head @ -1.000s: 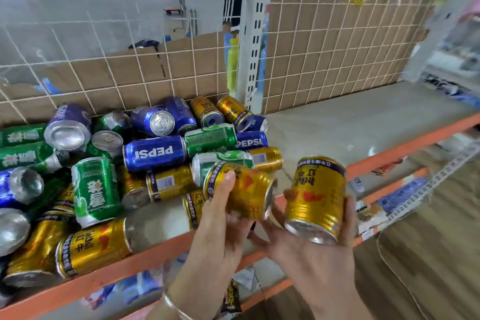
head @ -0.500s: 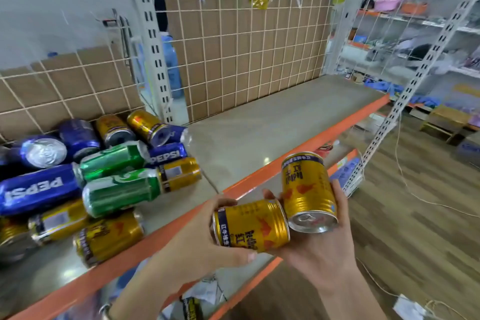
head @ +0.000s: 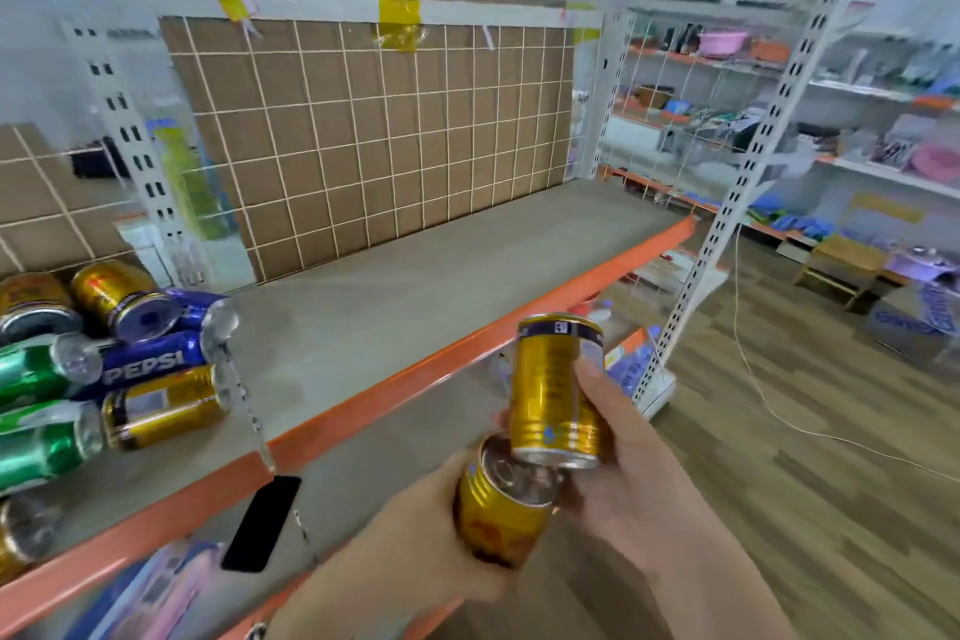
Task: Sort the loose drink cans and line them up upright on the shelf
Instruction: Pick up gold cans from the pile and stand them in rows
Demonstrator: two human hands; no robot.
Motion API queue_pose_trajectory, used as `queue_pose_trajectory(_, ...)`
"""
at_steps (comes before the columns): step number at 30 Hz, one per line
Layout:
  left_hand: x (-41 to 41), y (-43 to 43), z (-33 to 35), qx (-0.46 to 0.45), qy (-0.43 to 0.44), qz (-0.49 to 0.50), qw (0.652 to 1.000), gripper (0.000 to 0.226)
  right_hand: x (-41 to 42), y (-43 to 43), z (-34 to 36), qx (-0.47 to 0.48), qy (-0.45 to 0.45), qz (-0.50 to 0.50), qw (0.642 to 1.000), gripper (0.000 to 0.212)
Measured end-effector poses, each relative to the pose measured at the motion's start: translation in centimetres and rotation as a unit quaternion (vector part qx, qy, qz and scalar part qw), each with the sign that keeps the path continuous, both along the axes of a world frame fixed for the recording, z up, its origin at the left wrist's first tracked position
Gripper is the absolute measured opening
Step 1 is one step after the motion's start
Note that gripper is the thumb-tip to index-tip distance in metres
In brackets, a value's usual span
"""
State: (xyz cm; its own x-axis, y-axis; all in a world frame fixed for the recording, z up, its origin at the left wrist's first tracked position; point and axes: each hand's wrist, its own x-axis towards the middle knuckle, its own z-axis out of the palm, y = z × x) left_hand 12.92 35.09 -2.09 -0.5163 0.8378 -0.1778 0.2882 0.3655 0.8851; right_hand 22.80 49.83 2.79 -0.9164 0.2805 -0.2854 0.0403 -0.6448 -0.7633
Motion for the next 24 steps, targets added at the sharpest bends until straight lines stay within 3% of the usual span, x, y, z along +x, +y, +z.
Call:
queue_pose_trajectory(3,-0.5,1.9,0.0,0.053,-0.081,0.022,0.995,0.067,-0.1,2.7,0.0,-0.031,0.016,-0.058,0.998,0.07)
queue_pose_trajectory(5,-1.6,2.8,-0.4,0.079,-0.118,0.036,0.989,0.082,-0.2,4.5,-0.2,-0.038,0.015,-0.074,0.996,0.062)
queue_pose_trajectory(7,-3.1,4.4,-0.8,0.114,-0.134,0.064,0.982,0.093,-0.3,6.5,-1.2,-0.046,0.015,-0.08,0.996,0.073)
queue_pose_trajectory(9,-4.2,6.7,-0.5,0.128,-0.129,0.078,0.98,0.081,-0.4,8.5,-1.7,-0.035,-0.001,-0.075,0.997,0.082)
queue_pose_trajectory(13,-7.2,10.8,-1.0,0.136,-0.121,0.112,0.977,0.069,-2.9,11.3,-1.2,0.072,-0.067,-0.034,0.995,0.065)
queue_pose_trajectory(16,-10.0,14.4,-1.4,0.141,-0.123,0.134,0.973,0.079,-6.3,14.2,-0.8,0.151,-0.113,-0.034,0.982,0.046)
queue_pose_trajectory(18,-11.5,16.4,-1.0,0.161,-0.119,0.154,0.968,0.078,-9.1,16.3,-0.6,0.202,-0.136,-0.039,0.969,0.05)
queue_pose_trajectory(21,-14.1,18.8,-0.5,0.167,-0.125,0.182,0.961,0.055,-13.5,19.6,-1.3,0.263,-0.157,-0.075,0.949,0.049)
queue_pose_trajectory(24,-17.7,20.4,-0.7,0.16,-0.107,0.193,0.962,0.067,-17.5,22.4,-1.8,0.311,-0.163,-0.121,0.928,0.051)
